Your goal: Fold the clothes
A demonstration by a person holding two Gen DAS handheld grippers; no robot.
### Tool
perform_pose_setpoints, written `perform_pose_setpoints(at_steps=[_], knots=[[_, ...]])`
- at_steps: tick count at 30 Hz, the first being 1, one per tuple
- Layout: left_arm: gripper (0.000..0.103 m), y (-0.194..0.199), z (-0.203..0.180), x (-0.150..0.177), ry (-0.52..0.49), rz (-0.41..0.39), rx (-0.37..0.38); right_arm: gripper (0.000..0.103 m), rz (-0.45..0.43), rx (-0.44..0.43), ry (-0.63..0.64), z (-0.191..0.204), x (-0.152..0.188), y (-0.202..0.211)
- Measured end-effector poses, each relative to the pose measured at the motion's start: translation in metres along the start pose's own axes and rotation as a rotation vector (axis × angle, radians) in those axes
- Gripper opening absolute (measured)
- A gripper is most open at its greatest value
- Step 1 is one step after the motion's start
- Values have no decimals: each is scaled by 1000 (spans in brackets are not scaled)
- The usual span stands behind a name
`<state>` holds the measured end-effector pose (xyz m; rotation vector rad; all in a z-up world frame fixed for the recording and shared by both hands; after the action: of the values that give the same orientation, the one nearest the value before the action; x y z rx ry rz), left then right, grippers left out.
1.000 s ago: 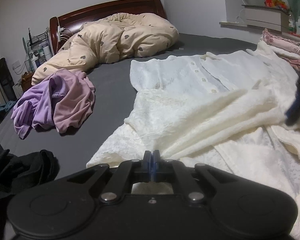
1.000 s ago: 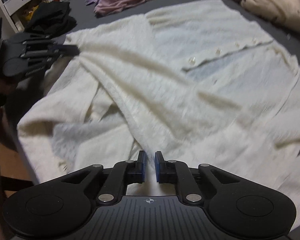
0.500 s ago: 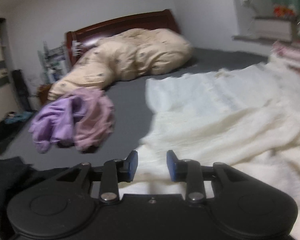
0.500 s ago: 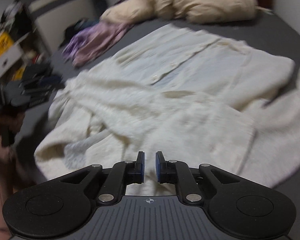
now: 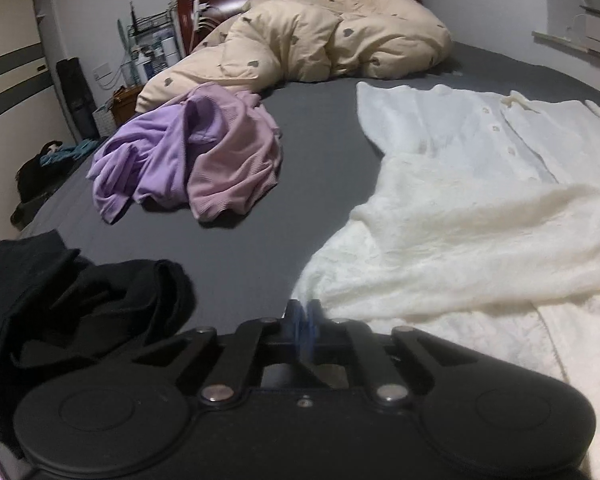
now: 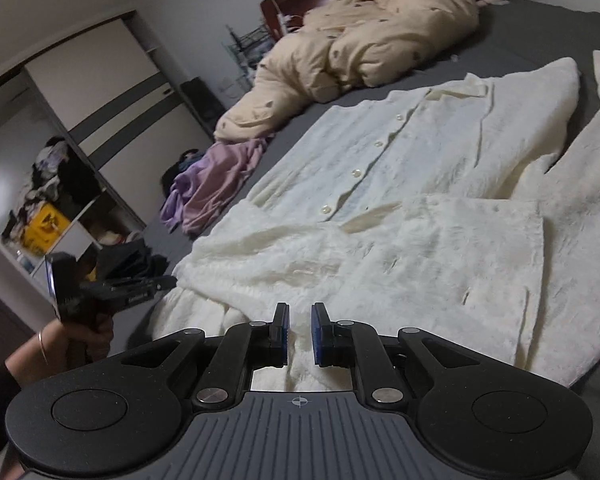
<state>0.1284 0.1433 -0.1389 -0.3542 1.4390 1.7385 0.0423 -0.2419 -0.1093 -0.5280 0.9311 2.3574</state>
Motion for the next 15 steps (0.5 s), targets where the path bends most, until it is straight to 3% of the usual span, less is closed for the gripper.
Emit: perform_pose_setpoints(at_steps=[7,10,12,15], knots=[[2,9,-4,7,-38,97,-90,11,-10,4,-22,-13,3,6],[7,20,-3,4,13,59,-94,11,-84,20,-65,-23,-7,19],[22,32,-8,-4,35,21,-90,11,-159,54,-119,-35,-16,34],[34,51,-29,-21,37,-41,-49,13,-267,156,-208,-60,-29,57]])
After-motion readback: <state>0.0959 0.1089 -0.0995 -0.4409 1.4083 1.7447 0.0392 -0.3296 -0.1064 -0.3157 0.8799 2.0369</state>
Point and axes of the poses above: each gripper's, at about its wrist camera, not at the fingertips, and y roughly against the way its jaws point, z to its left, x to its underside, the point moved 5 cm from there along -y, roughly the way its jaws point, and after that the axes turned 12 degrees about -y, right-handed, at the moved point
